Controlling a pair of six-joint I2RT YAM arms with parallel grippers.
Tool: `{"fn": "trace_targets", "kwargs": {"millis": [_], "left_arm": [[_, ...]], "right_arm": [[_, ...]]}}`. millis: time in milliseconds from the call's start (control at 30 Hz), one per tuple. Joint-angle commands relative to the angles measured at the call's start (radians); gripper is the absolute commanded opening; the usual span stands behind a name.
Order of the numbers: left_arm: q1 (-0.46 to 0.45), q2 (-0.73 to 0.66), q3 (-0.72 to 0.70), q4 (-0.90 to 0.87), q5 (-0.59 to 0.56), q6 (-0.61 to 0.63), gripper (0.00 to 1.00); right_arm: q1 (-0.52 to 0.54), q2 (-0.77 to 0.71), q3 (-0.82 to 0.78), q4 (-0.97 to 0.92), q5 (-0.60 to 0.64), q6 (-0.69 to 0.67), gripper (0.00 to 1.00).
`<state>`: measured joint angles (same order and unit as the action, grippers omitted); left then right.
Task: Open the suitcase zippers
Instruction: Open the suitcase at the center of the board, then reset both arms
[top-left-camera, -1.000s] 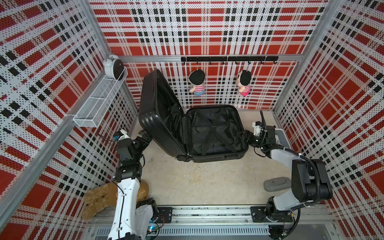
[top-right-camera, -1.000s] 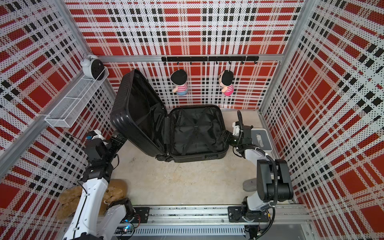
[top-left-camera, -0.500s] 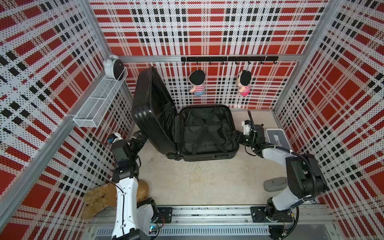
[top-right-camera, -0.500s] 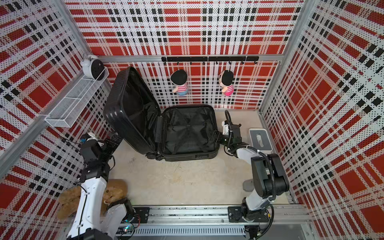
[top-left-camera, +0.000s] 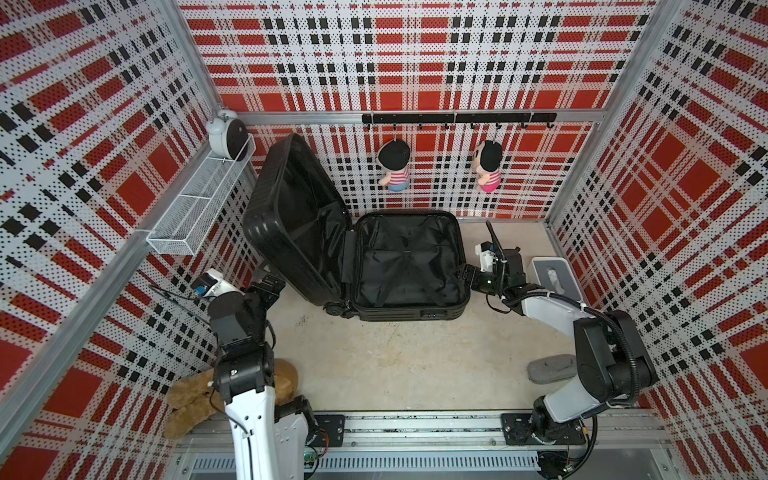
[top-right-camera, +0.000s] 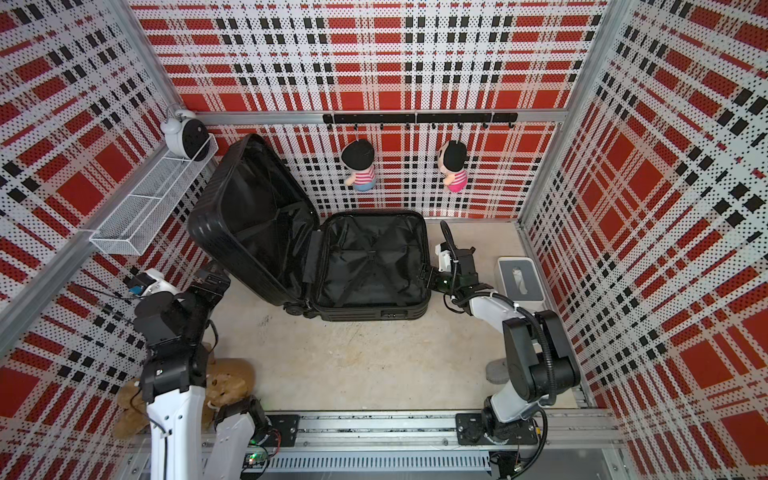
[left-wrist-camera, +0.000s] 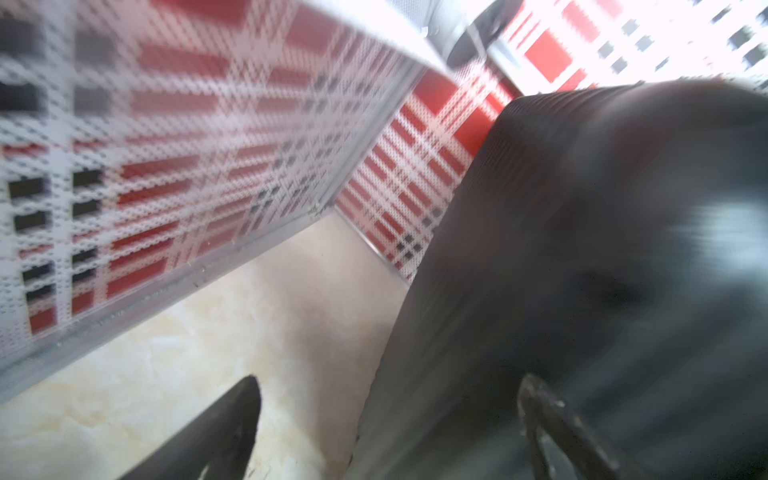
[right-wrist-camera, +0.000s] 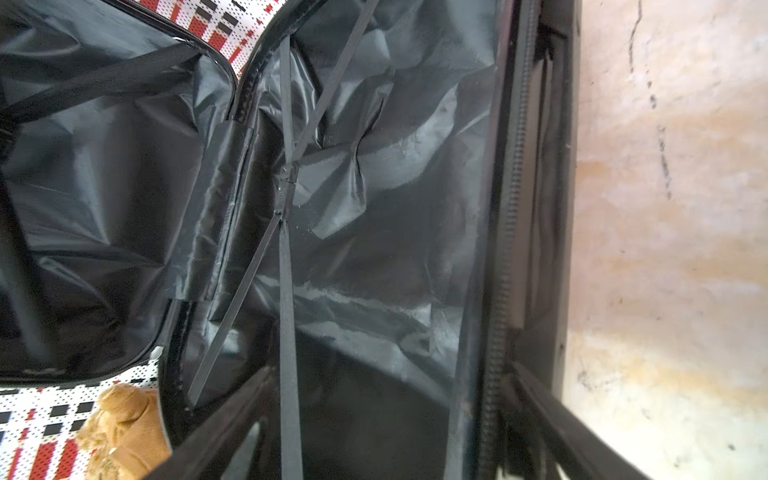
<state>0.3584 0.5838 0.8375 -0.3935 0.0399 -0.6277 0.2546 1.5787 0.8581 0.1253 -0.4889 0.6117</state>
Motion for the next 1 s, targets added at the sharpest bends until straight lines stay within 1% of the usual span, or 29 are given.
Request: {"fn": "trace_targets", "kwargs": {"millis": [0, 67, 167, 200, 267, 367, 467, 633, 767, 867, 933, 967], "left_arm": [[-0.003, -0.054, 0.083, -0.109, -0.075, 0.05, 0.98], [-0.003, -0.068, 0.145, -0.145, -0.075, 0.062, 0.98], [-0.003, -0.069, 0.231, -0.187, -0.037, 0.075, 0.98], [-0.003, -0.073, 0.248, -0.188, -0.015, 0.074, 0.98], [-0.003, -0.079, 0.266, -0.186, 0.02, 0.068, 0.98], [-0.004, -0.075, 0.278, -0.179, 0.074, 0.063, 0.98], [-0.003, -0.072, 0.248, -0.135, 0.145, 0.044, 0.98], [-0.003, -0.067, 0.158, -0.032, 0.232, 0.001, 0.98], [-0.009, -0.059, 0.087, 0.057, 0.28, -0.035, 0.98], [-0.054, -0.043, 0.06, 0.1, 0.262, -0.051, 0.98], [-0.132, -0.024, 0.048, 0.129, 0.206, -0.058, 0.98], [-0.193, -0.004, 0.048, 0.144, 0.158, -0.056, 0.98]], "right_arm": [[0.034, -0.019, 0.009, -0.027, -0.045, -0.013, 0.87], [0.034, -0.04, -0.004, -0.032, -0.02, -0.022, 0.88], [0.033, -0.087, -0.017, -0.062, 0.015, -0.051, 0.9], [0.033, -0.11, -0.021, -0.078, 0.036, -0.052, 0.91], [0.032, -0.163, -0.032, -0.099, 0.083, -0.095, 0.94], [0.029, -0.245, -0.048, -0.113, 0.154, -0.12, 1.0], [0.024, -0.319, -0.059, -0.125, 0.231, -0.15, 1.0], [0.002, -0.436, -0.105, -0.119, 0.348, -0.186, 1.0], [-0.062, -0.515, -0.172, -0.082, 0.381, -0.192, 1.0], [-0.093, -0.572, -0.239, -0.03, 0.414, -0.212, 1.0], [-0.103, -0.597, -0.275, -0.002, 0.434, -0.224, 1.0], [-0.108, -0.601, -0.286, 0.008, 0.446, -0.228, 1.0]]}}
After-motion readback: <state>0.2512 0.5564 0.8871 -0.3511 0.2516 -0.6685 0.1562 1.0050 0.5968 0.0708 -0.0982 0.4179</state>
